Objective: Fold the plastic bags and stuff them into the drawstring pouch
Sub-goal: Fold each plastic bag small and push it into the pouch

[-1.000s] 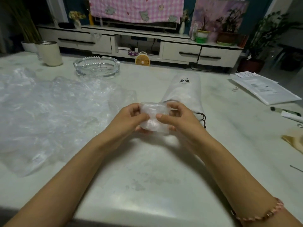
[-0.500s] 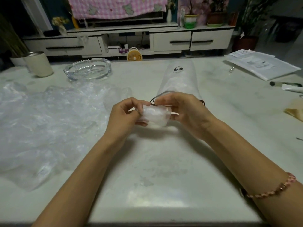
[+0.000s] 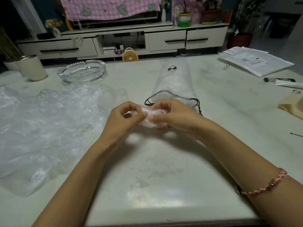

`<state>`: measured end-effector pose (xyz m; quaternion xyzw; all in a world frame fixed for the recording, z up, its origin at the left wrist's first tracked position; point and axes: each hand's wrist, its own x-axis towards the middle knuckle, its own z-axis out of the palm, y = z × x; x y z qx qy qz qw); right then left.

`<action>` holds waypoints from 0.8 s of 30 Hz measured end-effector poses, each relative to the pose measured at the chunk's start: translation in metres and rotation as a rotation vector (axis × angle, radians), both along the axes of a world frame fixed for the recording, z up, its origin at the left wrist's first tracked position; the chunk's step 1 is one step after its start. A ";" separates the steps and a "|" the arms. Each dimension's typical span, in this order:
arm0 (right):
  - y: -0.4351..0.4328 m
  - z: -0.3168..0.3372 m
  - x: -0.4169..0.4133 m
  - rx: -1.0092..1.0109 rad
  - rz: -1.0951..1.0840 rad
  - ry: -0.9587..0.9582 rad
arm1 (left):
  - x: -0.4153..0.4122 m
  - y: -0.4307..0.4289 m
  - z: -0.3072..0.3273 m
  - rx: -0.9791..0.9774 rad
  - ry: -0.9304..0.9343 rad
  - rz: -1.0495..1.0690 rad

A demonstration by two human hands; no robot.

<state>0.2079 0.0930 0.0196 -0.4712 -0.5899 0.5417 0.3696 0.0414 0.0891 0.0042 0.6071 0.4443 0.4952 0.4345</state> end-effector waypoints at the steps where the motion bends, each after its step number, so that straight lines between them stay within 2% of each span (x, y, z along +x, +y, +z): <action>1: 0.000 0.000 0.000 0.000 0.007 -0.006 | 0.001 0.000 0.000 0.020 0.012 0.000; 4: 0.001 0.001 0.003 0.015 0.009 -0.052 | 0.001 -0.001 0.002 0.048 0.017 -0.008; 8: -0.001 0.003 0.008 0.083 0.079 -0.216 | 0.006 -0.002 0.001 0.014 -0.041 0.006; 12: -0.003 0.005 0.011 0.032 0.167 -0.079 | 0.009 -0.002 0.002 -0.076 -0.092 0.008; 17: 0.002 -0.004 0.000 0.032 -0.056 0.137 | 0.017 -0.004 0.002 -0.121 -0.182 -0.049; 19: 0.002 -0.005 -0.004 0.055 -0.114 0.183 | 0.018 -0.004 0.000 -0.106 -0.145 -0.088; 24: 0.001 0.000 -0.003 0.006 -0.040 0.196 | 0.016 -0.003 -0.005 -0.049 -0.066 -0.011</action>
